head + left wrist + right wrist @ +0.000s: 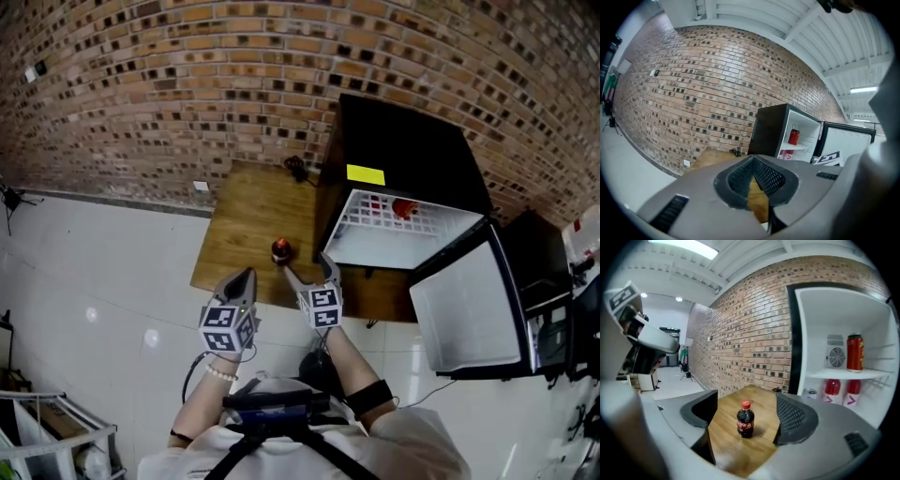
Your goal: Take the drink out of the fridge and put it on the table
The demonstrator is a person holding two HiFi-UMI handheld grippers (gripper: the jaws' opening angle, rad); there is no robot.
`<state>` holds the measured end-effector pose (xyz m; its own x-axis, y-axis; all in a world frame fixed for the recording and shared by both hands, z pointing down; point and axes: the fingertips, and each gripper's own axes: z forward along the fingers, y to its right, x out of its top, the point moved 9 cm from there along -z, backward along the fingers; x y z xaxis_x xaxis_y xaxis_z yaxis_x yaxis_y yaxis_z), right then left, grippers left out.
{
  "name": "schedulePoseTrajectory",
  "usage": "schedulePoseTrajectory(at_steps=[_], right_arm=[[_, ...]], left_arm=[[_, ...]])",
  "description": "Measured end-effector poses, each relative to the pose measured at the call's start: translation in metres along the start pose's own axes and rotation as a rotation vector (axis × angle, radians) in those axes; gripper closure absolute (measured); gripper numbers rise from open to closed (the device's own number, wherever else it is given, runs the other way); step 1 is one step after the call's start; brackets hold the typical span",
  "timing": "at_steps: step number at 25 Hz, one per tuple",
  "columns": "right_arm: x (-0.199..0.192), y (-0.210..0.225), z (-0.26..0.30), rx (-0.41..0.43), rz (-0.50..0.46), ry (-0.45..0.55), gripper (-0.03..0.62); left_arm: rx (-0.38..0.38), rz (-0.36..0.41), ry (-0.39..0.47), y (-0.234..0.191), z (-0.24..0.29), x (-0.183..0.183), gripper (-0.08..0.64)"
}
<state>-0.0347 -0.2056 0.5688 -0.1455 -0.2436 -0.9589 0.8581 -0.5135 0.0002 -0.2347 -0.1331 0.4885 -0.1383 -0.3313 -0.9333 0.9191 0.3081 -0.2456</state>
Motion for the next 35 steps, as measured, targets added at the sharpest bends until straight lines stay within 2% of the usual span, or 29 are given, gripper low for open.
schedulePoseTrajectory(at_steps=[4, 6, 10, 12, 15, 19, 22, 27, 35], right_arm=[[0.034, 0.023, -0.064, -0.070, 0.070, 0.048, 0.184], [0.044, 0.038, -0.098, -0.118, 0.099, 0.063, 0.293], [0.050, 0.070, -0.162, -0.199, 0.133, 0.050, 0.556], [0.049, 0.089, -0.193, -0.232, 0.127, 0.026, 0.569], [0.045, 0.117, -0.233, -0.249, 0.160, 0.010, 0.580], [0.039, 0.153, -0.278, -0.274, 0.173, 0.027, 0.580], [0.031, 0.169, -0.306, -0.274, 0.221, 0.052, 0.581], [0.022, 0.173, -0.327, -0.254, 0.255, 0.089, 0.581], [0.015, 0.147, -0.318, -0.210, 0.254, 0.061, 0.581]], left_arm=[[-0.039, 0.098, 0.015, 0.023, -0.005, 0.018, 0.558], [-0.059, 0.144, 0.021, 0.041, -0.002, 0.022, 0.558], [-0.091, 0.168, 0.046, 0.082, 0.001, 0.023, 0.558], [-0.102, 0.179, 0.061, 0.108, 0.003, 0.020, 0.558], [-0.117, 0.156, 0.080, 0.144, 0.006, 0.017, 0.558], [-0.120, 0.111, 0.101, 0.182, 0.011, 0.008, 0.558], [-0.123, 0.096, 0.096, 0.203, 0.010, -0.001, 0.558], [-0.131, 0.112, 0.085, 0.219, 0.003, -0.005, 0.558], [-0.118, 0.130, 0.046, 0.216, -0.008, -0.012, 0.558]])
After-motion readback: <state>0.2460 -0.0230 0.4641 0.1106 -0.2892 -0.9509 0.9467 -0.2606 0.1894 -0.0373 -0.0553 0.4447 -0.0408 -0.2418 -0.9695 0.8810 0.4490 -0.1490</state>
